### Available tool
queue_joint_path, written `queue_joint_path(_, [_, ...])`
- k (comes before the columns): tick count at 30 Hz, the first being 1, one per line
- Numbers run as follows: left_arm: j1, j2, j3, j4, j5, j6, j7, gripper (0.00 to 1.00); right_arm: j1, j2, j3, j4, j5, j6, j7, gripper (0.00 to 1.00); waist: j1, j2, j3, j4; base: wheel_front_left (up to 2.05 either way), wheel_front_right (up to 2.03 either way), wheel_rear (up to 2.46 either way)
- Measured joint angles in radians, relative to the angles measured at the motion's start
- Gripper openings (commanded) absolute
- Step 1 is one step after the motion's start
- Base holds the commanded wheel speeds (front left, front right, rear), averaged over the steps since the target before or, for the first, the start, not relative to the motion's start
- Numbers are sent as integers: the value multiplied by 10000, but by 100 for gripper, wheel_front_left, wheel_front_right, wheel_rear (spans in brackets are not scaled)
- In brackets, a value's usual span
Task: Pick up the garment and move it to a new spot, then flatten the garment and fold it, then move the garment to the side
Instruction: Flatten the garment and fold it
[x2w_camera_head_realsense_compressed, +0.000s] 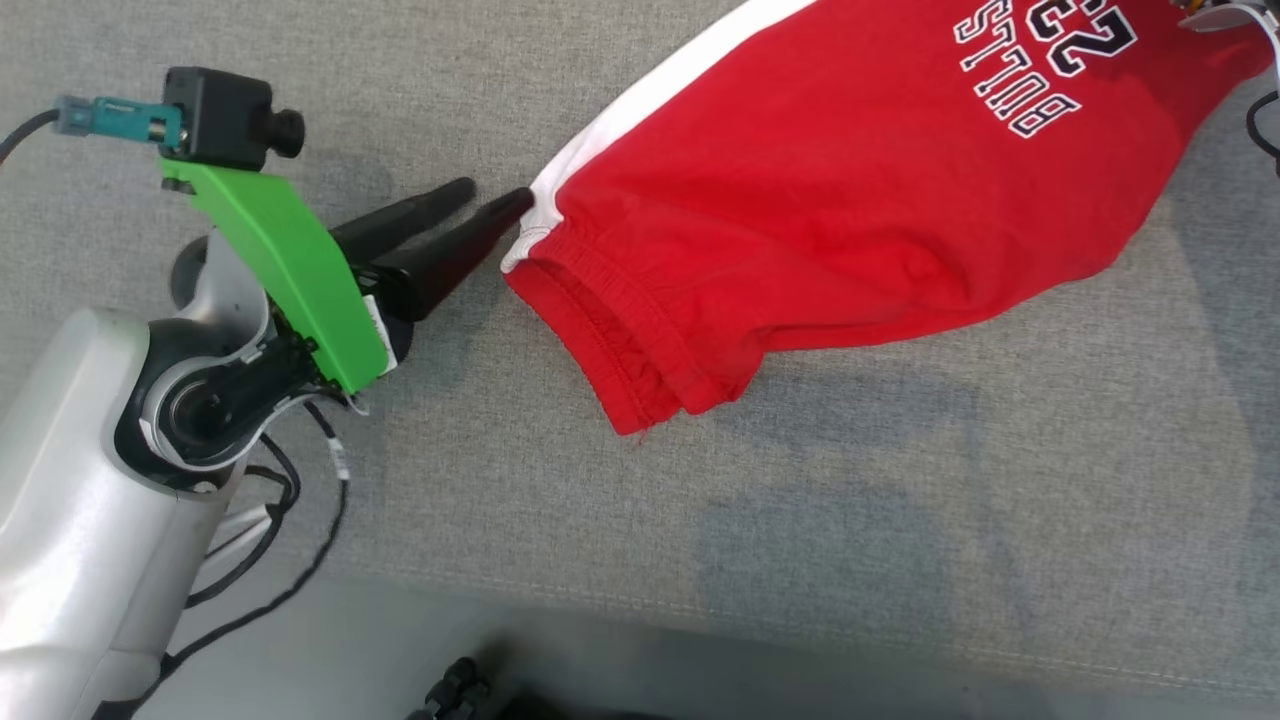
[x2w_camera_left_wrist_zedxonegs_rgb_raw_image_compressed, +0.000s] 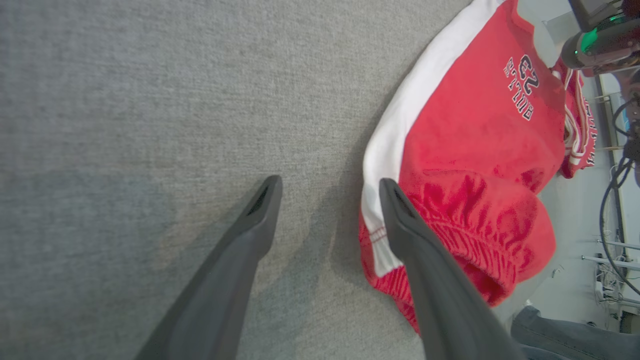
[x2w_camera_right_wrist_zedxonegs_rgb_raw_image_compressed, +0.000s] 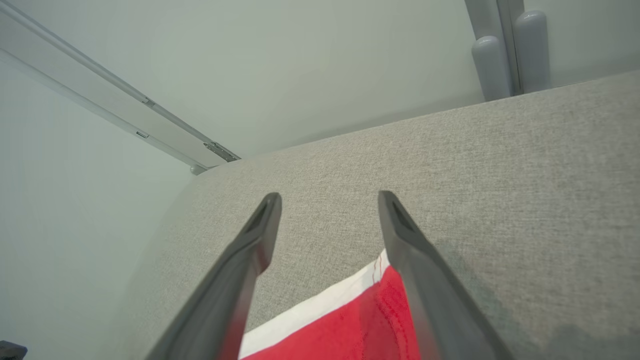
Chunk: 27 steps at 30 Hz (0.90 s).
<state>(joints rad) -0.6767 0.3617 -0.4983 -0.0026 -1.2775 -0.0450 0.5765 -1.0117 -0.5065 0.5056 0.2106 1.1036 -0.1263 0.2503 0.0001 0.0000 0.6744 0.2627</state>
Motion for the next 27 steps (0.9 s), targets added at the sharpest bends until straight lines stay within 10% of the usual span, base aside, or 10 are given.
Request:
queue_joint_path(11, [793, 454, 523, 585, 2445, 305, -2399, 100, 426, -173, 244, 447, -1189, 251, -1616, 100, 0, 0, -1102, -358, 0, 0, 0])
queue_joint_path(27, [4245, -1981, 316, -330, 477, 1419, -3555, 100, 3579, -316, 376, 1112, -362, 278, -1835, 100, -1, 0, -2723, -964, 0, 0, 0])
